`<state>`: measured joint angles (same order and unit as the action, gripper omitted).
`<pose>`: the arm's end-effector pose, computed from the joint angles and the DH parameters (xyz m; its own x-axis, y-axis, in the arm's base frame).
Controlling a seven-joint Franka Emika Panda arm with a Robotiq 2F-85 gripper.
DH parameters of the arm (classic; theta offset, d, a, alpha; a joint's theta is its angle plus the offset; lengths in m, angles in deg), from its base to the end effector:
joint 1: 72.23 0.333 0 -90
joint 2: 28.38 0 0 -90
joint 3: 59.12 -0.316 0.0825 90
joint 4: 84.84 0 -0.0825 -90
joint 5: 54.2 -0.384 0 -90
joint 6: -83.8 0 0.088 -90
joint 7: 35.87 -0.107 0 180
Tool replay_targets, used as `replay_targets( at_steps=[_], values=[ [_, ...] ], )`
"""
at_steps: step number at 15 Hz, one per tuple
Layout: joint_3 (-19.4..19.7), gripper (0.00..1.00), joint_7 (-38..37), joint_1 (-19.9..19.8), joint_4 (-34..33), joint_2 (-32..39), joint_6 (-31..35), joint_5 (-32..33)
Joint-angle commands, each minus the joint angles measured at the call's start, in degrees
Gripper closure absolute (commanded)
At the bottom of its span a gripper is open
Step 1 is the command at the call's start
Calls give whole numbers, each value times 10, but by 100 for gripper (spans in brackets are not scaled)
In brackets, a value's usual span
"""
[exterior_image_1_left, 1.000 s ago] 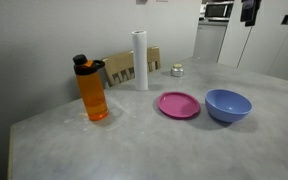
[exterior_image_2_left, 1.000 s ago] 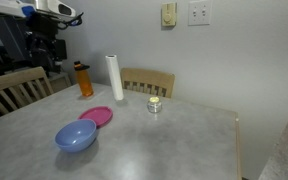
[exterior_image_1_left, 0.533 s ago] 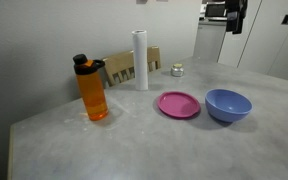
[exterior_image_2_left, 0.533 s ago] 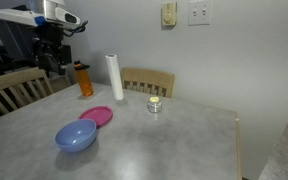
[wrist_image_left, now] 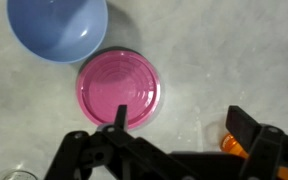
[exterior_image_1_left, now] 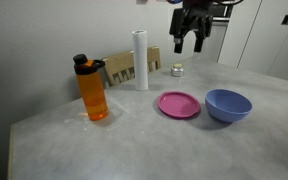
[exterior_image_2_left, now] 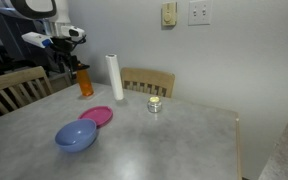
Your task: Put the pink plate on the blue bowl
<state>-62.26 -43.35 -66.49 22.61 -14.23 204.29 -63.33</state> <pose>0.6055 0.1006 0.3804 0.9974 -0.0561 -0.0447 -0.0620 -0.9877 -0.1438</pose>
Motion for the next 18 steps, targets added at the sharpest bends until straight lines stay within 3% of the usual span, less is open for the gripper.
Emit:
replay_targets(
  at_steps=[1,4,9,18],
  values=[
    [-9,0,-92,16,-75,97,11,-17],
    [1,0,-176,37,-105,152,18,-3],
    [11,0,-250,46,-146,227,58,-14],
    [15,0,-240,22,-308,388,5,-15]
  ],
)
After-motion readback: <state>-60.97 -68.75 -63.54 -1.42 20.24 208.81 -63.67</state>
